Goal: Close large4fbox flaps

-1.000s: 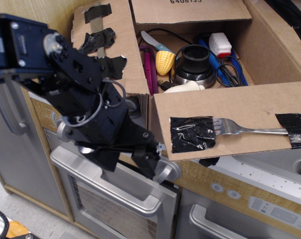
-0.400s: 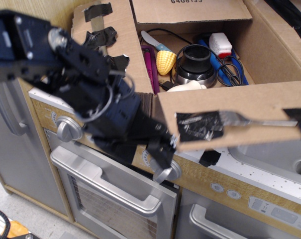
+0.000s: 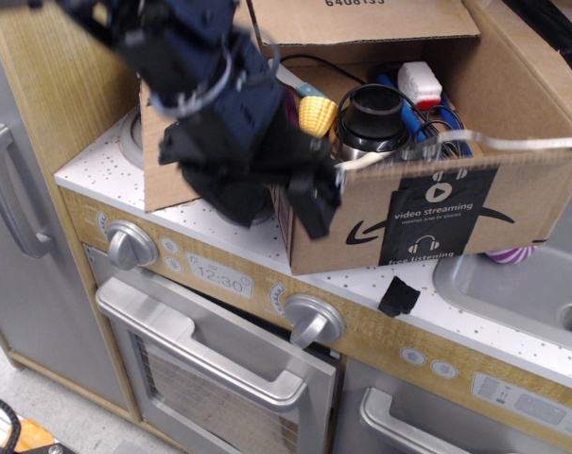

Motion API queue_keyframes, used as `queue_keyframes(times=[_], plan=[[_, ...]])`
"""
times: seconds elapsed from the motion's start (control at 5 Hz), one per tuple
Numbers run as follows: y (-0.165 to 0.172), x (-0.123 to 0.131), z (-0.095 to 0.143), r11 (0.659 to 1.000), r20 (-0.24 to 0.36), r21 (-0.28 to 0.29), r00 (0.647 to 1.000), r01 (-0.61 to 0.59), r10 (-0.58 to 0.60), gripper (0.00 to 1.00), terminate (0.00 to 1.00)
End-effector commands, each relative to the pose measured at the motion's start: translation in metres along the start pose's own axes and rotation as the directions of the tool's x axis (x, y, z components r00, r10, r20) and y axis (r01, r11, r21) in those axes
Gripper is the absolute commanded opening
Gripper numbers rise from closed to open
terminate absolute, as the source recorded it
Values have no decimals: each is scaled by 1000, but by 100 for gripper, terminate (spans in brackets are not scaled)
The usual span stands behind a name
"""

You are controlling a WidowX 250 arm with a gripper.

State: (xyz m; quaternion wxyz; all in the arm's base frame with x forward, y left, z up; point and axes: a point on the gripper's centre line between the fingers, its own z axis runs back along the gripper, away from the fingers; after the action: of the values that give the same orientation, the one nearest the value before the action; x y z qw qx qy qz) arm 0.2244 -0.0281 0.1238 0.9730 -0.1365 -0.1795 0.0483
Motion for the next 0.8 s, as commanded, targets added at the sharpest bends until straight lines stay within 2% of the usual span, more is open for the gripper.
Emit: queue_keyframes(times=[0.0, 0.4, 0.6], plan=[[5, 40, 16, 994, 42, 43, 993, 105, -107, 100, 0], [22, 68, 13, 971, 64, 90, 972, 220, -226, 100, 0], [24, 78, 11, 956, 72, 141, 961, 256, -268, 100, 0]])
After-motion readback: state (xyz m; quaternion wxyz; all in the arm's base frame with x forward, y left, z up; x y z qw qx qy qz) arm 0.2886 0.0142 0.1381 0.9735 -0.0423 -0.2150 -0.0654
